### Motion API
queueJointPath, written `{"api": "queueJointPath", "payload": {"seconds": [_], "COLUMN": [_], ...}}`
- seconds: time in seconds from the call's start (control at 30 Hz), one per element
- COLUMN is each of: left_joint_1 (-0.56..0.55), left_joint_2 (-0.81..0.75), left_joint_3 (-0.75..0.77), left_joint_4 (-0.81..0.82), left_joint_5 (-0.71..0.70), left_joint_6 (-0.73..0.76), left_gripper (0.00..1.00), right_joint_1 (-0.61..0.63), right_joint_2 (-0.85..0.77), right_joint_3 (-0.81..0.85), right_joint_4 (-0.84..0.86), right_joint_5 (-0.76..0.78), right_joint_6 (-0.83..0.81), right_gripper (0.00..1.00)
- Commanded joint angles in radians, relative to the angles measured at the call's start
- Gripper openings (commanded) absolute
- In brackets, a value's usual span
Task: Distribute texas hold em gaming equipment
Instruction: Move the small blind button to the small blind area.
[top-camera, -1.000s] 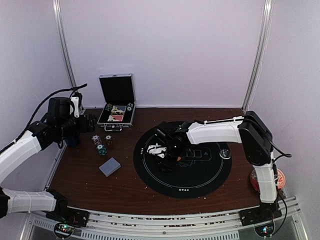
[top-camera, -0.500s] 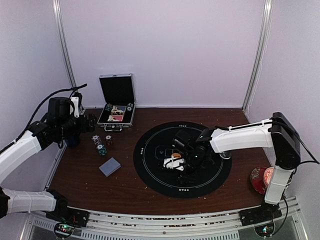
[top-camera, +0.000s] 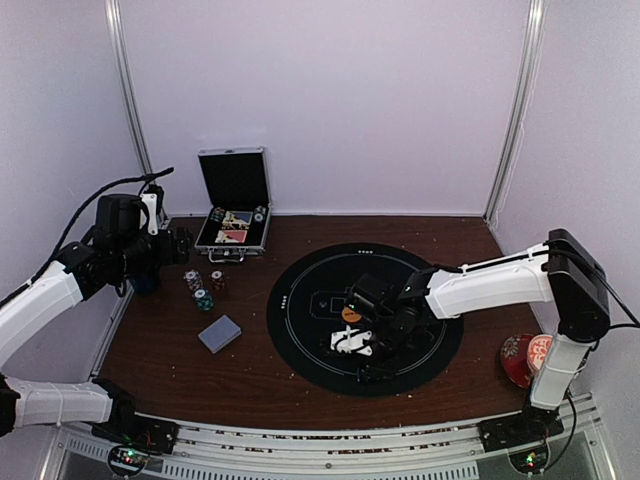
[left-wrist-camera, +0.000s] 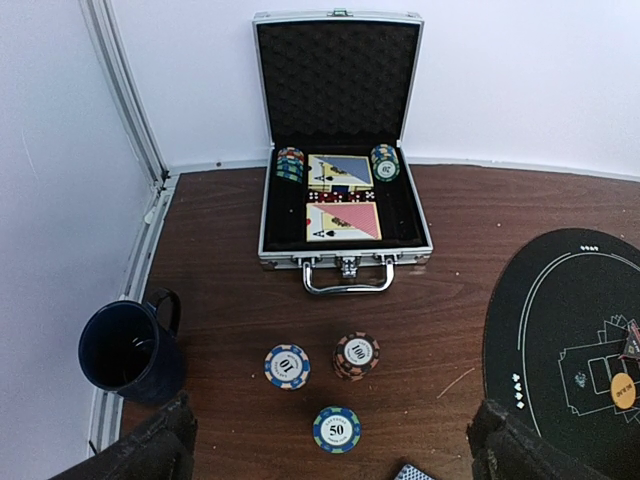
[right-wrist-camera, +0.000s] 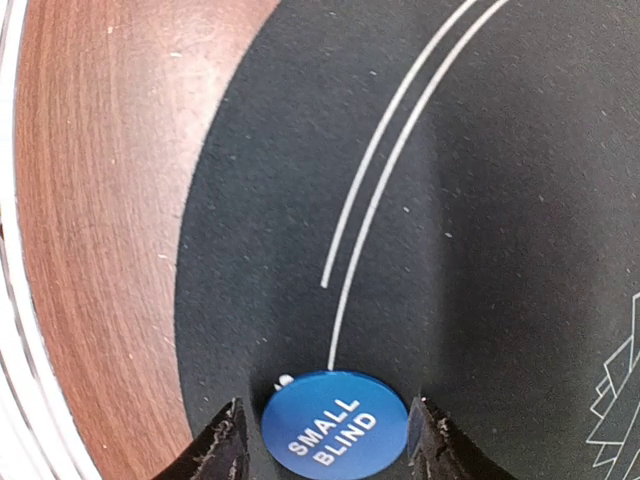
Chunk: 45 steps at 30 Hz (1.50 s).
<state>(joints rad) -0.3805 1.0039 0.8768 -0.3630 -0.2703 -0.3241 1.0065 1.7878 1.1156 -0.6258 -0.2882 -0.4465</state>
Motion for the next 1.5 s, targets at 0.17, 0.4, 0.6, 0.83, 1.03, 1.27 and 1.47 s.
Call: {"api": "queueJointPath", "payload": {"seconds": [0.17,0.4,0.6,0.83,1.03,1.27,1.47], "left_joint_1": [0.006,0.006,0.007,0.007,0.006,0.006,0.007], "left_joint_2": [-0.012,-0.013,-0.011,-0.013,-0.013,-0.013,-0.01], "left_joint_3": [-0.005,-0.004,-0.004,-0.004,-0.005,-0.004,-0.004], "left_joint_4": [0.044,0.045,0.045,0.044,0.044,0.044,0.044], "left_joint_5": [-0.009,-0.009,-0.01,-0.011,-0.011,-0.011,-0.013], "left_joint_6": [0.007,0.007,0.008,0.008,0.008,0.008,0.008], "left_gripper": [0.98,0.98,0.98,0.98,0.98,0.98,0.98], "right_joint_1": [0.025,0.02,0.001,-0.018,-0.02,-0.019,-0.015], "right_joint_2": [0.024,-0.028,-0.055,-0.019,0.009,0.032,0.024], "right_joint_3": [-0.015,-0.027,-0.034,-0.039,-0.039,-0.031,-0.028], "right_joint_4": [0.018,0.042,0.033,0.017,0.005,-0.036,-0.065], "right_joint_5": [0.007,0.046,0.023,0.04,0.043,0.008,-0.032], "right_joint_6": [-0.017,-0.01,-0.027,-0.041,-0.053,-0.081,-0.104], "right_gripper": [0.55,0.68,0.73,0.74,0.75,0.68,0.6]}}
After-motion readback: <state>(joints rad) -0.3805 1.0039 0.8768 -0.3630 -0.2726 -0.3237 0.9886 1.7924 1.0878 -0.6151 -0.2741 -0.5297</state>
